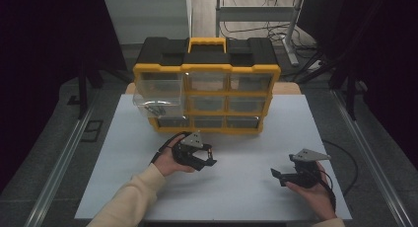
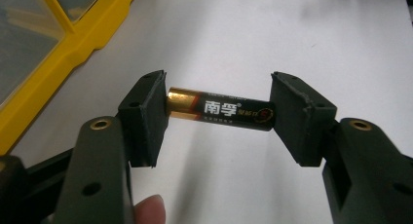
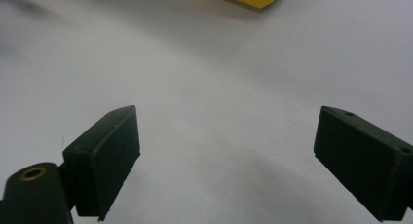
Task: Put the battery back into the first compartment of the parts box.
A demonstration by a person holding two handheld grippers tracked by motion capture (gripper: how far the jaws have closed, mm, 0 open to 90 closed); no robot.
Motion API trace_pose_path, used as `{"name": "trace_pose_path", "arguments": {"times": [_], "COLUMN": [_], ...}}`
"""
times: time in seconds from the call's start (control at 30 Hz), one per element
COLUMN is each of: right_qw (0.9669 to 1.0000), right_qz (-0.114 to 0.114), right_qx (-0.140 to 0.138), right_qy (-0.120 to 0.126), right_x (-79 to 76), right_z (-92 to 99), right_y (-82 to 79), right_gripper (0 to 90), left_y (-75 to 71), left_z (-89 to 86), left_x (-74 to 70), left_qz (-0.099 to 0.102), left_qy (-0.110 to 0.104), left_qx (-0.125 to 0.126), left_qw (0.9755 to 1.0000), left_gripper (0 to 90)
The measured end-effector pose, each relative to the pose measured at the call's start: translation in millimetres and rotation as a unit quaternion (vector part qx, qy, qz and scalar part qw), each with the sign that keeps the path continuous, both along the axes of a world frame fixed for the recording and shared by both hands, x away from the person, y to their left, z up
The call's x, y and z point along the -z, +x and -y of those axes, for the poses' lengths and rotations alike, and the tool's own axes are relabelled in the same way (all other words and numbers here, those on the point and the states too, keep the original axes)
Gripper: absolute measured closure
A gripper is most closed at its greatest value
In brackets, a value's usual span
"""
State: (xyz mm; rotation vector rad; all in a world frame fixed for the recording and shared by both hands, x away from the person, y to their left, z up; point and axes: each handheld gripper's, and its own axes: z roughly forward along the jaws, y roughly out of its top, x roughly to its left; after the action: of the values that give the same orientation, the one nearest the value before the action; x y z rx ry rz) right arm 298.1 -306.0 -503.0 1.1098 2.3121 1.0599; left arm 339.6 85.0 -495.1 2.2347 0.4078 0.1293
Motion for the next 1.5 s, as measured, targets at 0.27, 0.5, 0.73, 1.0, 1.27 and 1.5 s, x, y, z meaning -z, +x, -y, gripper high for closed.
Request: {"name": "trace_pose_path", "arguments": {"times": [0.27,0.5,0.73,1.0,1.27,1.5], "right_qw": [1.0,1.0,1.0,1.0,1.0,1.0], "right_qz": [0.0,0.001,0.001,0.002,0.002,0.002], "right_qx": [0.0,-0.001,0.0,-0.001,0.0,0.0], "right_qy": [0.001,0.0,0.0,0.0,0.0,0.0], "right_x": [-0.2,-0.3,-0.6,-0.9,-1.0,-1.2], "right_z": [-0.4,-0.3,-0.6,-0.6,-0.7,-0.8], "right_y": [-0.2,-0.4,-0.6,-0.7,-0.8,-0.8], "right_gripper": [10.0,10.0,10.0,10.0,10.0,10.0], "left_y": [-9.0,-18.0,-27.3,-35.2,-39.2,-42.8], "left_z": [-10.0,-22.3,-36.9,-50.2,-55.5,-60.6], "left_x": [-6.8,-13.8,-19.6,-28.4,-34.2,-39.4], "left_qz": [0.009,0.02,0.03,0.04,0.046,0.047], "left_qy": [-0.024,-0.052,-0.077,-0.112,-0.143,-0.166], "left_qx": [-0.009,-0.028,-0.042,-0.054,-0.057,-0.063], "left_qw": [0.9996,0.998,0.9957,0.9914,0.9871,0.983], "left_gripper": [41.3,41.3,41.3,41.3,41.3,41.3]}}
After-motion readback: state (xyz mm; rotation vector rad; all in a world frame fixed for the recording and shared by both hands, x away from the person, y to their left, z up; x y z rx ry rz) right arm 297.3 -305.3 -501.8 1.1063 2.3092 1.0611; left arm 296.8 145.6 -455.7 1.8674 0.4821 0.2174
